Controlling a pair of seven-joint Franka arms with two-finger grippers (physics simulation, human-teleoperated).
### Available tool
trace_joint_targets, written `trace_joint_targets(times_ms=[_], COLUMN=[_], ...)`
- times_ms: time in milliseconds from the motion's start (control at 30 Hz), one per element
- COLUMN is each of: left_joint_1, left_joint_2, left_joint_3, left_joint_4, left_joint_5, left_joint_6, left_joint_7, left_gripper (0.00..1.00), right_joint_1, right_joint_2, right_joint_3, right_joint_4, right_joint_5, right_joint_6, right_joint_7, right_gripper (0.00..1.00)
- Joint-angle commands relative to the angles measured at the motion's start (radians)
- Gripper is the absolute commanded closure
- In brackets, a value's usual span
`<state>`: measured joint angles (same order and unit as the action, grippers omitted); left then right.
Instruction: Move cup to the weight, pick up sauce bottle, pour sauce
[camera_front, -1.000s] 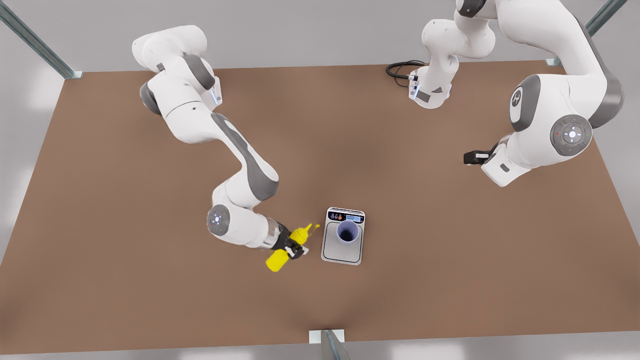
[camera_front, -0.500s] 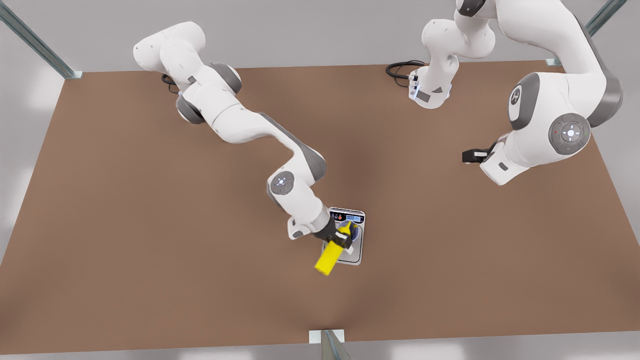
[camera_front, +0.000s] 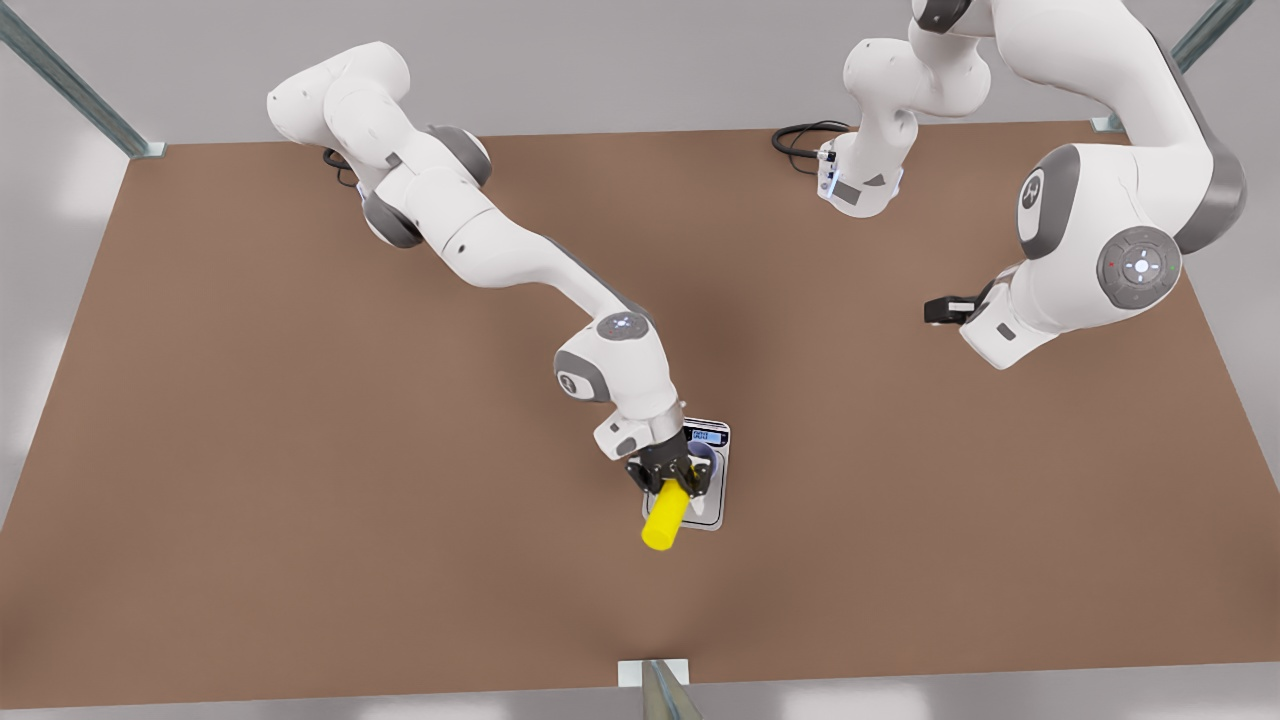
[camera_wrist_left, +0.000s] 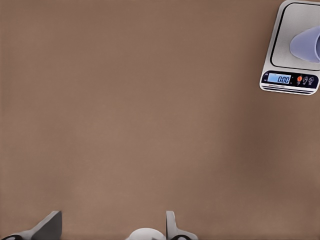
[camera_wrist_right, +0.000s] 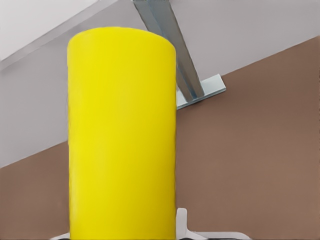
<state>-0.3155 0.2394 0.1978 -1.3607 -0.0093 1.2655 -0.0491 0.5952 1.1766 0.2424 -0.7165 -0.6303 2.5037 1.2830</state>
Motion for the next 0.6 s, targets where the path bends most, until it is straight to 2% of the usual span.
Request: trace_joint_targets(times_ms=[0, 67, 133, 233, 300, 433, 467, 567], left_joint_1=[0.001, 0.001, -0.001, -0.001, -0.002, -0.014, -0.014, -0.014], left_joint_2=[0.000, 0.000, 0.000, -0.002, -0.005, 0.027, 0.028, 0.029], left_joint_3=[0.000, 0.000, -0.001, -0.003, -0.017, -0.029, -0.037, -0.037], left_joint_4=[0.000, 0.000, 0.002, 0.003, 0.002, -0.009, -0.003, 0.000], left_joint_5=[0.000, 0.000, 0.002, 0.002, 0.000, -0.011, -0.014, -0.034], left_joint_6=[0.000, 0.000, -0.002, -0.002, -0.020, -0.025, -0.017, -0.020], left_joint_7=[0.000, -0.002, -0.002, -0.002, 0.009, 0.011, 0.008, -0.002], left_gripper=[0.00, 0.00, 0.00, 0.00, 0.00, 0.00, 0.00, 0.00], right_joint_1=[0.000, -0.012, -0.052, -0.106, -0.190, -0.302, -0.333, -0.422], right_joint_2=[0.000, -0.008, -0.037, -0.101, -0.163, -0.314, -0.363, -0.465], right_joint_3=[0.000, 0.014, 0.081, 0.089, 0.169, 0.163, 0.146, 0.132], right_joint_4=[0.000, 0.000, -0.003, -0.060, -0.158, -0.359, -0.409, -0.528], right_joint_5=[-0.002, 0.012, 0.024, 0.172, 0.233, 0.596, 0.740, 0.949], right_joint_6=[-0.003, -0.003, -0.005, 0.001, 0.006, 0.007, 0.003, -0.029], right_joint_7=[0.001, 0.004, 0.006, -0.001, -0.001, -0.008, -0.008, -0.010], right_gripper=[0.63, 0.63, 0.63, 0.63, 0.63, 0.62, 0.62, 0.62])
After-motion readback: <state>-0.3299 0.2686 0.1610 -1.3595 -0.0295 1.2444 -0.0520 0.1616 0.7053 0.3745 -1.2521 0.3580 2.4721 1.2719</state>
